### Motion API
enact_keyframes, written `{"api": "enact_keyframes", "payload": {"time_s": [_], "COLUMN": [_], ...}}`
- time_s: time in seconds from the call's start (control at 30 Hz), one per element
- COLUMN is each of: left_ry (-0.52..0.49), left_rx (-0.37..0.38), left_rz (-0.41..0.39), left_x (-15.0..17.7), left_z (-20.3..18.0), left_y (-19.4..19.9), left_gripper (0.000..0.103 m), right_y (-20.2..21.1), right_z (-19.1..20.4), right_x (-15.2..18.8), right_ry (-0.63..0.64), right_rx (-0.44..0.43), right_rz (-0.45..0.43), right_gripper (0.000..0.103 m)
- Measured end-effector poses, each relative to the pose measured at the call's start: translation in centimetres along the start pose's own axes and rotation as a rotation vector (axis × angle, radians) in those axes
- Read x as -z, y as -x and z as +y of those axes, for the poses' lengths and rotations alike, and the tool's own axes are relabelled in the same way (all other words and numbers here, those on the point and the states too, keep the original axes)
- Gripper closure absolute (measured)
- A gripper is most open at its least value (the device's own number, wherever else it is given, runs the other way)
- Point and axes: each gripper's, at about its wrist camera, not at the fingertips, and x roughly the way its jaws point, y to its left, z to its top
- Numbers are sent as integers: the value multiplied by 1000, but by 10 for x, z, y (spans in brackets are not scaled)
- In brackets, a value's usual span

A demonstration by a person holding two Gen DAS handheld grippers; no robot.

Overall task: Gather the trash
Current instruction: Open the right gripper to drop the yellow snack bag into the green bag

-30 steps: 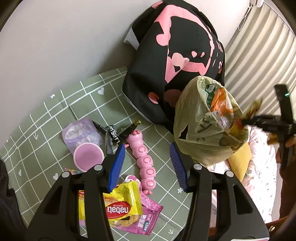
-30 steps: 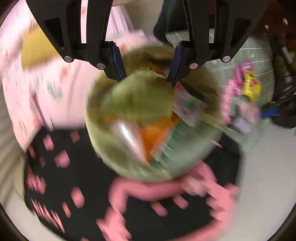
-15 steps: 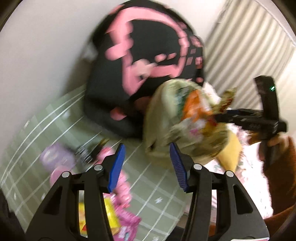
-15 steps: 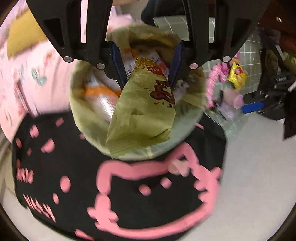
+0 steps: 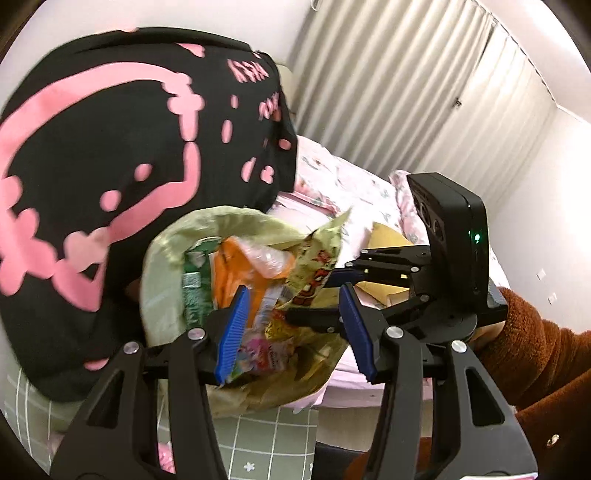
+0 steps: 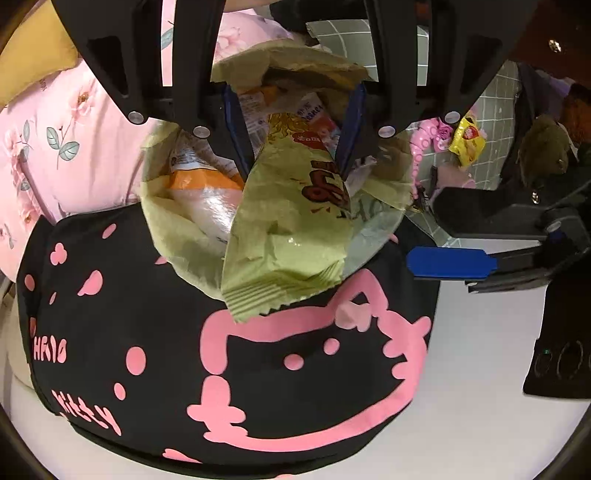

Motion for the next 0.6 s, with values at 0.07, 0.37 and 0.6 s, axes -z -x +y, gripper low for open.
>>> {"api": "enact_keyframes", "payload": {"time_s": [0.07,0.37,0.6], "left_ry": [-3,3,53], "left_rx": [19,20,-136], "left_rz": [16,41,67], "left_x": [-2,-12,-16], "left_z": [-1,2,18], "left_y": [-7,-23,-34], "left_gripper": [55,55,55], "right_y": [-1,-6,8], "right_z": [-4,-4,8], "right_x": [1,4,0], "right_ry": [-7,-7,34], "right_rx": [-3,0,-9], "right_rz": [-4,8,-55], "right_gripper": [60,60,60]}}
